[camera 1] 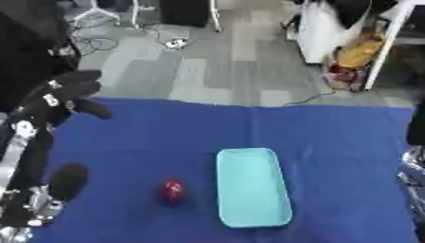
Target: Pick up objects on the table and place them in the box.
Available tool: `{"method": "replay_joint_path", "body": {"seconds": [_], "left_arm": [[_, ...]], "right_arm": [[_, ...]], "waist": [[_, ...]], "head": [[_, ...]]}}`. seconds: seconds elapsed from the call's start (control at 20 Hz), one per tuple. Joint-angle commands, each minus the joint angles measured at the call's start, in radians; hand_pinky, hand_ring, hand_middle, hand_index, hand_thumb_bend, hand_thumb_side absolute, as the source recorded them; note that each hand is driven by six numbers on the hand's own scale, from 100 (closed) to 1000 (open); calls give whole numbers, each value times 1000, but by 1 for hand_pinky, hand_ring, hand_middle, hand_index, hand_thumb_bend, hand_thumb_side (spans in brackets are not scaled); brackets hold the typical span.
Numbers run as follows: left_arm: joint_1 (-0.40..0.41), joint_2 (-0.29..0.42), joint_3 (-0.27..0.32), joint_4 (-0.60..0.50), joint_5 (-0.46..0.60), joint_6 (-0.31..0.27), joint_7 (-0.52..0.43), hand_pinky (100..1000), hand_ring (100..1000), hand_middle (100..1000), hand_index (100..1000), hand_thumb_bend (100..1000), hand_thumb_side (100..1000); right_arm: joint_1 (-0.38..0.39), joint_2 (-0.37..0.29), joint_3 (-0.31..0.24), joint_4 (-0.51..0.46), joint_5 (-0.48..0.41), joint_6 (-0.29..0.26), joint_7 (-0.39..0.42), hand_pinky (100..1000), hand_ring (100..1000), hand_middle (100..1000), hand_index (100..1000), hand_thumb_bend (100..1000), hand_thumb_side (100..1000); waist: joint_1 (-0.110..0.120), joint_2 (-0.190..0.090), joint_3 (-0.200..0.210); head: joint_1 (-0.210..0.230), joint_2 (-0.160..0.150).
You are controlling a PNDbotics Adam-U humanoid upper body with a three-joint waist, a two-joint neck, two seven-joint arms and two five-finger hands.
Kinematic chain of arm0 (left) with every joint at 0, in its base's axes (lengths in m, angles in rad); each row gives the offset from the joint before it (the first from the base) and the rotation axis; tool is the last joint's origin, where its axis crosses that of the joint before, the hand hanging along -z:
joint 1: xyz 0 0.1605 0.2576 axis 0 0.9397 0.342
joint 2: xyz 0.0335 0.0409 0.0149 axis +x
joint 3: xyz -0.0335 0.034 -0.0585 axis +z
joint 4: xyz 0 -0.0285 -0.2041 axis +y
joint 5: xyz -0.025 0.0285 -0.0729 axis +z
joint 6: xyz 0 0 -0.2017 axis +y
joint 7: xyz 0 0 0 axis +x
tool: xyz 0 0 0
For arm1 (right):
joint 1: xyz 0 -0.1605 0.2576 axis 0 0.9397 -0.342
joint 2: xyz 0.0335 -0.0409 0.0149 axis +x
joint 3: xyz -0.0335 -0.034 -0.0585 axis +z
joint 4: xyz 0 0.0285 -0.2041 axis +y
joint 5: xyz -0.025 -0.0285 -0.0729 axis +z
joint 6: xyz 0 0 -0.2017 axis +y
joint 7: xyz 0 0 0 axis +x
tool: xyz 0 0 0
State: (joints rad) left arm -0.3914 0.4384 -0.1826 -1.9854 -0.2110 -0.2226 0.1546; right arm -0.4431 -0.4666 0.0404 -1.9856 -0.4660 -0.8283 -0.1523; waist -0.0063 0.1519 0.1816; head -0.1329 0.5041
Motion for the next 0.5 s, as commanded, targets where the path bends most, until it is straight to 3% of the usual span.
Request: {"method": "replay_joint_path", "body": {"seconds": [0.05,0.5], "left_arm": [[-10,12,2,-15,4,-1,-3,674,607,831,830,512,875],[-22,35,3,-15,-26,22,-44,678,608,831,838,525,879]], "right_arm": [[-11,-28,-9,-14,-6,-1,5,360,468,538,655,100,1000],[-7,-24,-31,-14,-59,-22,-54,362,461,525,641,100,1000]], "waist": [[1,-12,0],[6,-13,-18]], "head": [[-5,-14],[9,-27]]}}
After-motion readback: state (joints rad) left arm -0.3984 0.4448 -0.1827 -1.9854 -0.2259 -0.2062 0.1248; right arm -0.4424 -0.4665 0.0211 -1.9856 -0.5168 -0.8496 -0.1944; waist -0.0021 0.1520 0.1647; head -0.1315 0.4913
